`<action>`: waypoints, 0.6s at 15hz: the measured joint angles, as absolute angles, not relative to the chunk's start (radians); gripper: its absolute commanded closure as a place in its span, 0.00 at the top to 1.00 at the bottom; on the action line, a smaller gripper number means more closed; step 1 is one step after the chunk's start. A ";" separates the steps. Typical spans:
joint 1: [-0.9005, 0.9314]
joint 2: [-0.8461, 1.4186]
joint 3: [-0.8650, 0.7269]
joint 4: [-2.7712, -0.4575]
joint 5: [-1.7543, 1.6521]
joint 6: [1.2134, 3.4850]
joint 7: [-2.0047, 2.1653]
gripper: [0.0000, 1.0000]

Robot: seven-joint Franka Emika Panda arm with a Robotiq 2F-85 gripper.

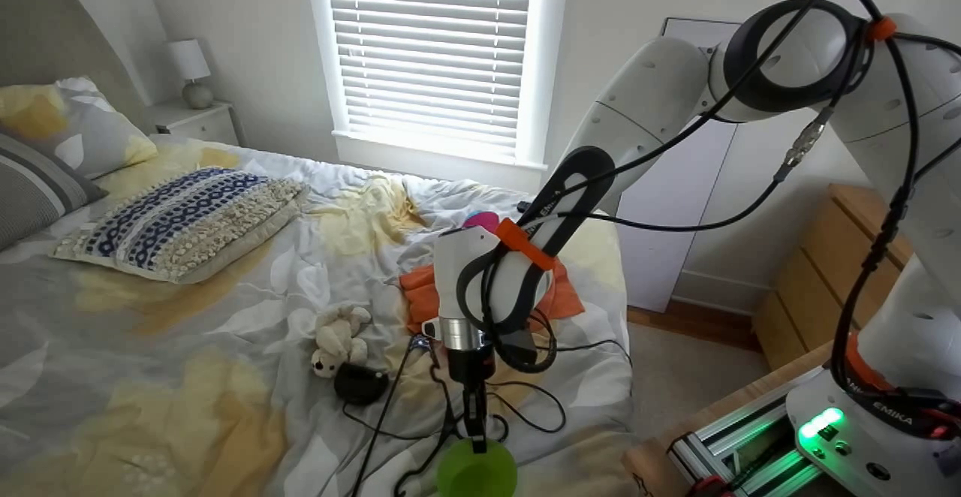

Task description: Move the green bowl forward

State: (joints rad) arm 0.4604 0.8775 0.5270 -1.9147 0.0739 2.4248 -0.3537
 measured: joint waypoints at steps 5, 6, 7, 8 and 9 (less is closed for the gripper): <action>0.457 0.858 0.519 -1.923 0.073 2.425 -0.293 0.80; 0.456 0.840 0.516 -1.937 0.073 2.425 -0.266 0.87; 0.454 0.817 0.513 -1.958 0.074 2.425 -0.232 0.95; 0.454 0.788 0.508 -1.984 0.074 2.425 -0.187 1.00; 0.454 0.756 0.503 -2.013 0.077 2.424 -0.139 1.00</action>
State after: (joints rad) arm 0.4540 0.7562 0.5026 -2.0126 0.0767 2.4242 -0.1388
